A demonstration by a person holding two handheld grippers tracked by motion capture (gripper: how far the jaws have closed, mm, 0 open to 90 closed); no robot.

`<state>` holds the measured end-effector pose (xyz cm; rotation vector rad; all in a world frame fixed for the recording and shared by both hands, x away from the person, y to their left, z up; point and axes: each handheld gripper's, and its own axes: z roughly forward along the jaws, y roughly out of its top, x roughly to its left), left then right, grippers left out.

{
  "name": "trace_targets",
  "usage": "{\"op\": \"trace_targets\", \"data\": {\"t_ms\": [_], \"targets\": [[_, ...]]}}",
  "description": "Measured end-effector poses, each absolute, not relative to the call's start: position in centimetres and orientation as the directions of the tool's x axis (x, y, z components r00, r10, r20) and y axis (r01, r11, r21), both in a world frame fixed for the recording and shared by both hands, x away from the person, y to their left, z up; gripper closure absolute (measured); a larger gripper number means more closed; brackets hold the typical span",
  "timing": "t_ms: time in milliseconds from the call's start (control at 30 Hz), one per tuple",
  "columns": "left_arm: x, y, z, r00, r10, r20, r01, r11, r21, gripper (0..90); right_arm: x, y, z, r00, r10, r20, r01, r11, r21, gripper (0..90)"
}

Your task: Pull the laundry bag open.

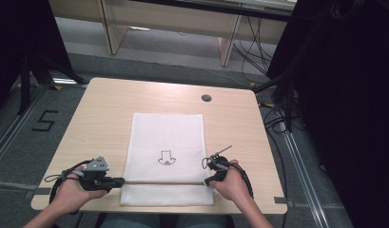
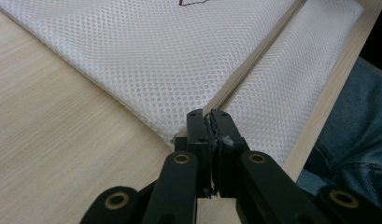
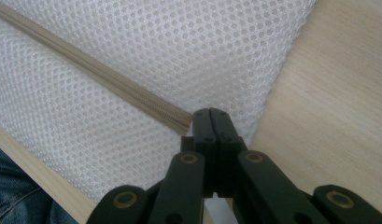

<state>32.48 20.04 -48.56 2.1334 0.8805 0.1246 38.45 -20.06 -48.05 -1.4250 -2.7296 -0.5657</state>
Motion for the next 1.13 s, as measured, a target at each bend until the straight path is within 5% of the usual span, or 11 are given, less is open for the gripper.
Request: {"op": "trace_targets", "data": {"t_ms": [433, 700, 1133], "targets": [[32.7, 20.1, -48.9, 0.749, 0.612, -0.253, 0.578, -0.417, 0.702, 85.5, 38.2, -20.1, -48.0, -0.582, 0.795, 0.170, 0.797, 0.515, 0.317, 90.0], [33.2, 21.3, -48.5, 0.704, 0.645, -0.298, 0.585, -0.289, 0.758, 71.5, 38.1, -20.6, -48.0, -0.553, 0.803, 0.221, 0.818, 0.473, 0.326, 86.8], [34.5, 22.9, -48.1, 0.576, 0.756, -0.311, 0.561, -0.088, 0.823, 47.4, 37.5, -20.6, -46.2, -0.589, 0.788, 0.180, 0.755, 0.456, 0.472, 74.0]]}}
